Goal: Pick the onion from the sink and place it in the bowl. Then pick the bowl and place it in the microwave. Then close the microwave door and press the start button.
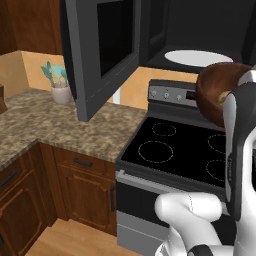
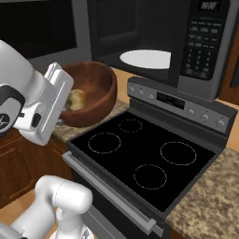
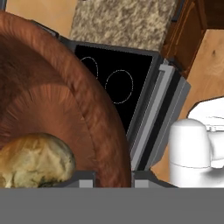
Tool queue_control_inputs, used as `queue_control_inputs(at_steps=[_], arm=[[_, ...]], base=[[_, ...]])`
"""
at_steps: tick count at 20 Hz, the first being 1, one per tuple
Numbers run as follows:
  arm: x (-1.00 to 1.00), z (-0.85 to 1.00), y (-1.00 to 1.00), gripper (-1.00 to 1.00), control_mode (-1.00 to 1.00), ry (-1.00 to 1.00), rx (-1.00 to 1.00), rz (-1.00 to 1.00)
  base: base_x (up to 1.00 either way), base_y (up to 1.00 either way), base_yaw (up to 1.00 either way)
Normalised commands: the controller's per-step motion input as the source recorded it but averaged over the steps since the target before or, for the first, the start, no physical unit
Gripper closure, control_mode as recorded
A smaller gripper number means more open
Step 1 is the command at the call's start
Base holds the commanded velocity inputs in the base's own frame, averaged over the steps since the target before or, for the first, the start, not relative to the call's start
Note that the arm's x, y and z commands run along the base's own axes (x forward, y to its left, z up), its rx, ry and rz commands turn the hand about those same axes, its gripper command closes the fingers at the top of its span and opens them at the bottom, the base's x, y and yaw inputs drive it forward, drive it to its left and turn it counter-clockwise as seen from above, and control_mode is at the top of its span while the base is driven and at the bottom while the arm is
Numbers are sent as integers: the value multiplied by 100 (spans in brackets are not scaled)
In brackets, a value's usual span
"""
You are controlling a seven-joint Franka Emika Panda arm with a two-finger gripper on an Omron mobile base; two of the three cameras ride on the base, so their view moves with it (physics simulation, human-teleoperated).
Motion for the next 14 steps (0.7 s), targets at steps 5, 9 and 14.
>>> queue_control_inputs(at_steps=[5, 9, 14], arm=[[38, 42, 0, 100, -100, -7, 0, -1], [57, 39, 0, 100, -100, -15, -1, -4], [83, 30, -12, 100, -100, 0, 0, -4]], base=[[0, 0, 0], [0, 0, 0], [0, 0, 0]])
